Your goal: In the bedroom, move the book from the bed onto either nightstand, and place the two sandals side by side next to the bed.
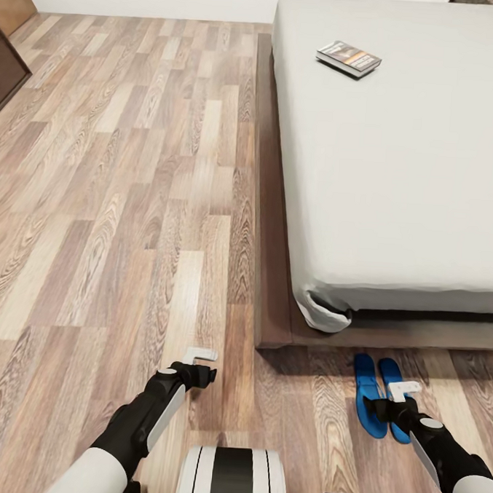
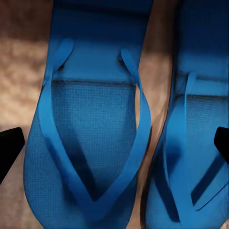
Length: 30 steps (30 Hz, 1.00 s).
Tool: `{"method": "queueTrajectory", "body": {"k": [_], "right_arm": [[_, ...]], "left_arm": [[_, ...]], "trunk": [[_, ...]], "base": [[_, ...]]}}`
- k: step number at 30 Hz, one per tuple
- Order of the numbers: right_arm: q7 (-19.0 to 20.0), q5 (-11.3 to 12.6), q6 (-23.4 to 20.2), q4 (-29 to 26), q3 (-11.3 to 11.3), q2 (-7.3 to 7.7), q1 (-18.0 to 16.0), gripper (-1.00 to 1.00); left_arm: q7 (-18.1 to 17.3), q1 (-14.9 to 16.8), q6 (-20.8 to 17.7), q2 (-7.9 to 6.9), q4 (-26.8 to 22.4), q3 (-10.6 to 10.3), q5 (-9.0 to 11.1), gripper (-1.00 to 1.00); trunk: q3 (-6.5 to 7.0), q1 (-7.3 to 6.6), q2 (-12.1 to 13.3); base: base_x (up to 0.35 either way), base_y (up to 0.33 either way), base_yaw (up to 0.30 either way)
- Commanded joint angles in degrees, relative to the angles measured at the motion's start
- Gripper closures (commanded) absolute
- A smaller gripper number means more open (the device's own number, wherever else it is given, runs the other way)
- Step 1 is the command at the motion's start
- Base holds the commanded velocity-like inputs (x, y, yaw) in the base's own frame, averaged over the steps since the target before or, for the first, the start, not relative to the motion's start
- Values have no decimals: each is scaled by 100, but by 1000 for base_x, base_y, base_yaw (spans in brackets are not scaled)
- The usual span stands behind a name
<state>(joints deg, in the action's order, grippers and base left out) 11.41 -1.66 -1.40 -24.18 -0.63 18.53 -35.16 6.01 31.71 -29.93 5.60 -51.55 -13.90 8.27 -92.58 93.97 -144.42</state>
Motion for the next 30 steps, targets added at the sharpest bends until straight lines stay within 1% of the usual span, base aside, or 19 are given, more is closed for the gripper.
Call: {"method": "queueTrajectory", "body": {"k": [1, 11, 20, 30], "right_arm": [[21, -18, -29, -7, -7, 1, 0, -100], [45, -19, -28, -8, -7, 1, 1, -100], [39, -19, -30, -9, -7, -6, 3, -100], [14, -27, -108, -15, 36, -33, 0, -100]], "left_arm": [[56, 2, -31, 4, -8, -16, 65, -100], [64, 2, -387, -3, -13, 31, 85, -100], [64, 2, -411, -6, -119, 44, 88, -100], [67, 2, -413, -8, -136, 54, 94, -100]], "trunk": [[20, -3, 0], [241, -29, 14], [441, -52, 26], [662, -78, 39]], "base": [[0, 0, 0], [-2, 0, 0], [-203, 0, 0], [-13, 0, 0]]}}
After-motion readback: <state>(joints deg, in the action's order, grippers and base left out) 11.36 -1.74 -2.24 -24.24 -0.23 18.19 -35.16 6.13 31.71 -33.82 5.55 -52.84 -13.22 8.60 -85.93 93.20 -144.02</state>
